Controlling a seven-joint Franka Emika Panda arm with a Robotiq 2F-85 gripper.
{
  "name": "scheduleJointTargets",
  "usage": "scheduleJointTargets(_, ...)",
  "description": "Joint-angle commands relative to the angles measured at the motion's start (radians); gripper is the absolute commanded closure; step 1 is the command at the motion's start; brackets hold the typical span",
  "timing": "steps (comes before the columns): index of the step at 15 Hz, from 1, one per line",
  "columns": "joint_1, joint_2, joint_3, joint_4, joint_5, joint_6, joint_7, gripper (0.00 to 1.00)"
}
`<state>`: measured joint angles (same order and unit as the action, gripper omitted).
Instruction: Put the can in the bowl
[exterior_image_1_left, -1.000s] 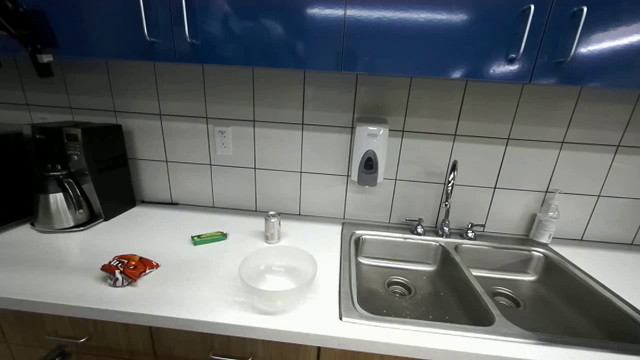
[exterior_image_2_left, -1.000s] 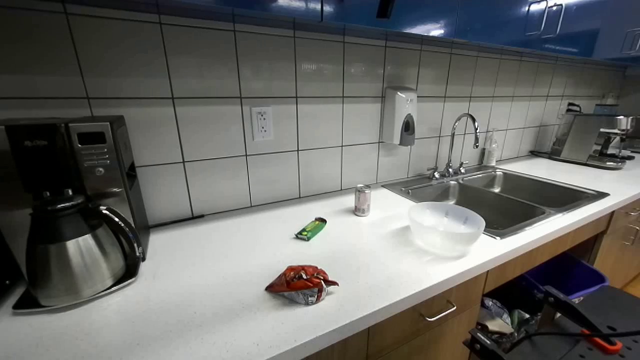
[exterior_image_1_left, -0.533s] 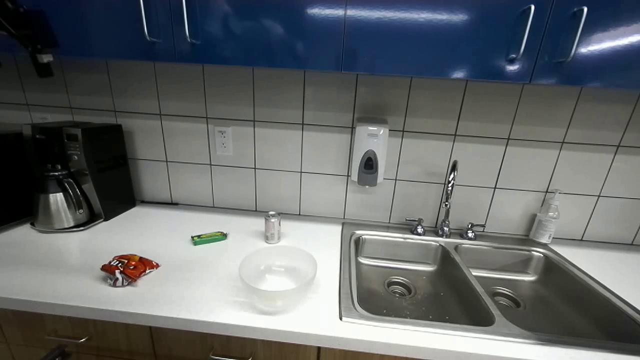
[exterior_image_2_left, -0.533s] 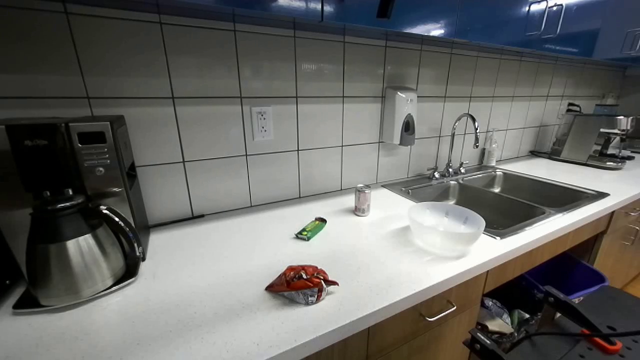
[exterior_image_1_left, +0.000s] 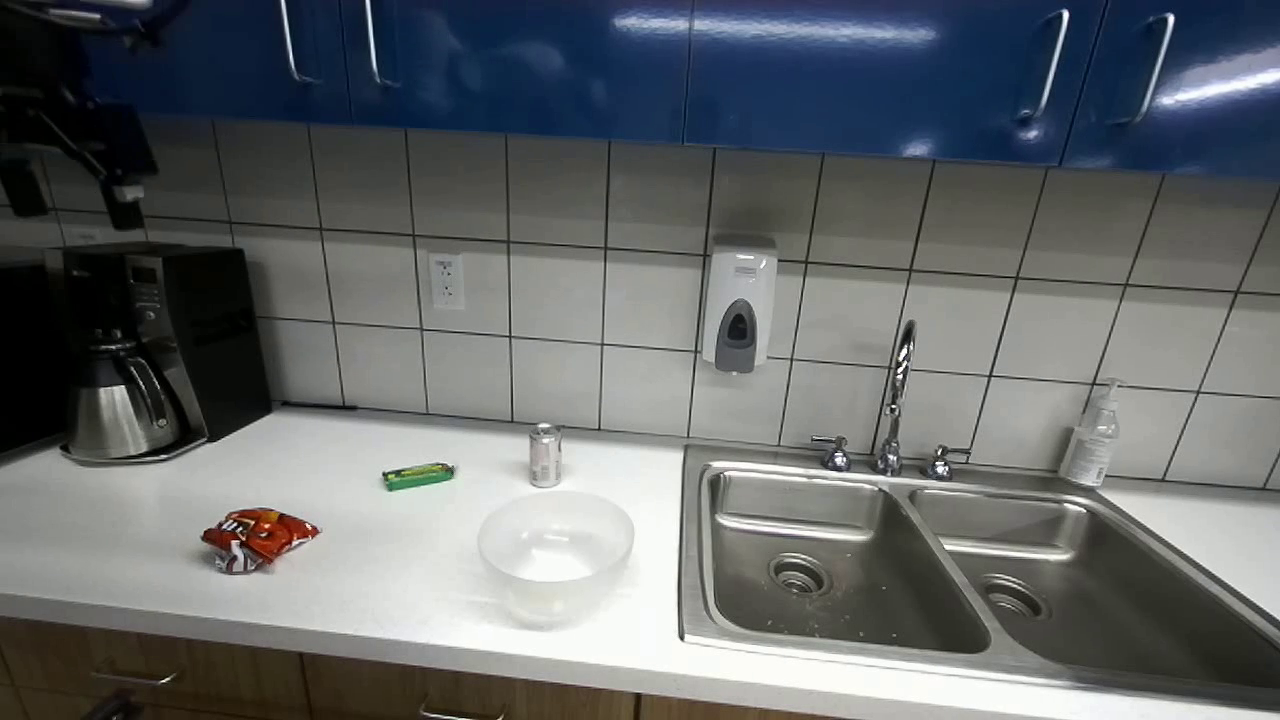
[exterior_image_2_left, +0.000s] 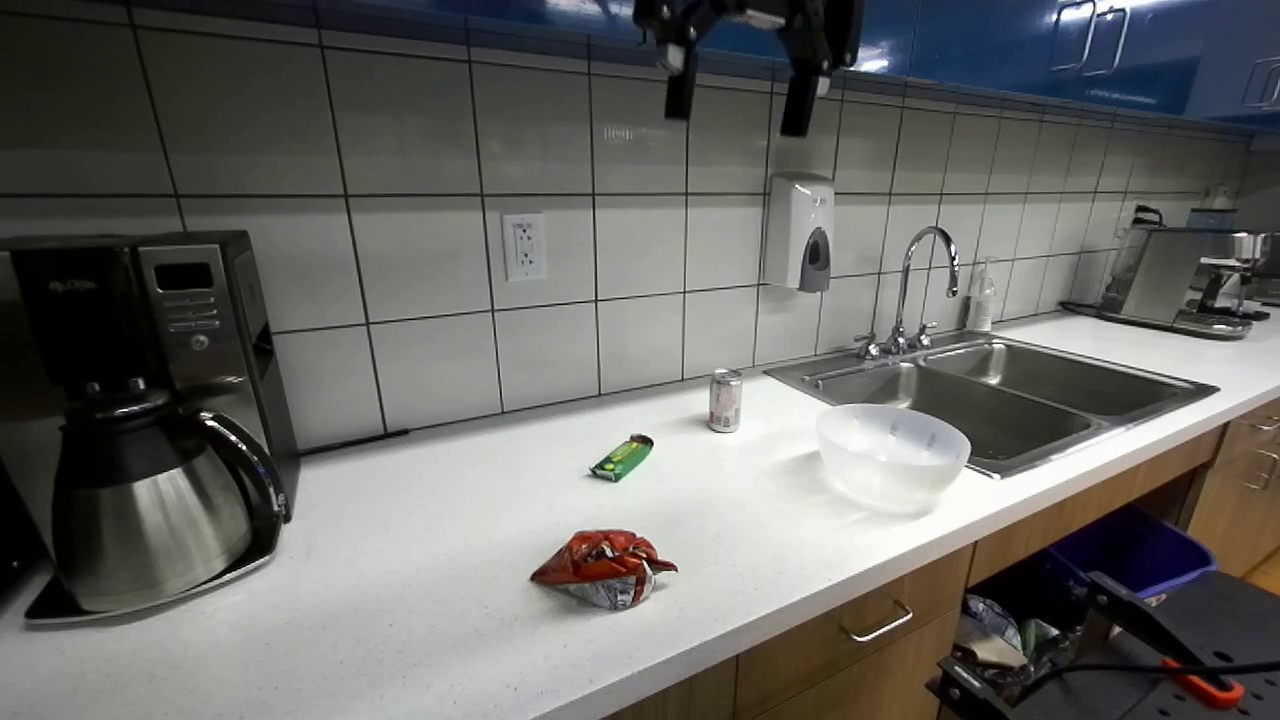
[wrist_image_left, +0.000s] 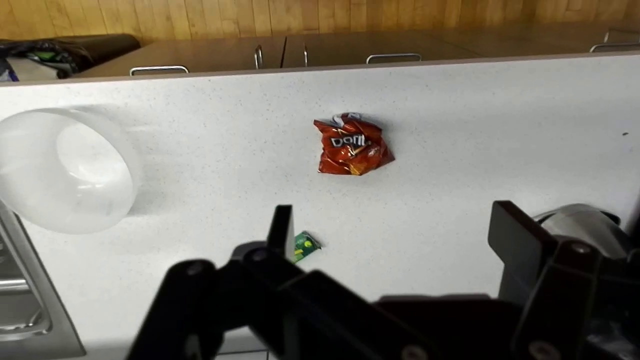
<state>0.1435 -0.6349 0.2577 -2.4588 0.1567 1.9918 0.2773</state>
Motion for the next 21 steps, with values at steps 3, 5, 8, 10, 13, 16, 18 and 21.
scheduleJointTargets(3, -0.052, 0.052, -0.004, -0.08, -0.055, 0.102, 0.051, 0.0)
scheduleJointTargets(5, -0.072, 0.077, -0.008, -0.098, -0.081, 0.145, 0.071, 0.0)
scheduleJointTargets(8, -0.103, 0.134, -0.034, -0.105, -0.103, 0.177, 0.081, 0.0)
scheduleJointTargets(10, -0.125, 0.183, -0.058, -0.095, -0.123, 0.19, 0.073, 0.0)
scheduleJointTargets(13, -0.15, 0.259, -0.103, -0.075, -0.131, 0.209, 0.06, 0.0)
scheduleJointTargets(16, -0.174, 0.332, -0.142, -0.061, -0.16, 0.257, 0.055, 0.0)
scheduleJointTargets(18, -0.182, 0.368, -0.162, -0.05, -0.184, 0.279, 0.048, 0.0)
scheduleJointTargets(21, -0.191, 0.417, -0.18, -0.041, -0.243, 0.328, 0.043, 0.0)
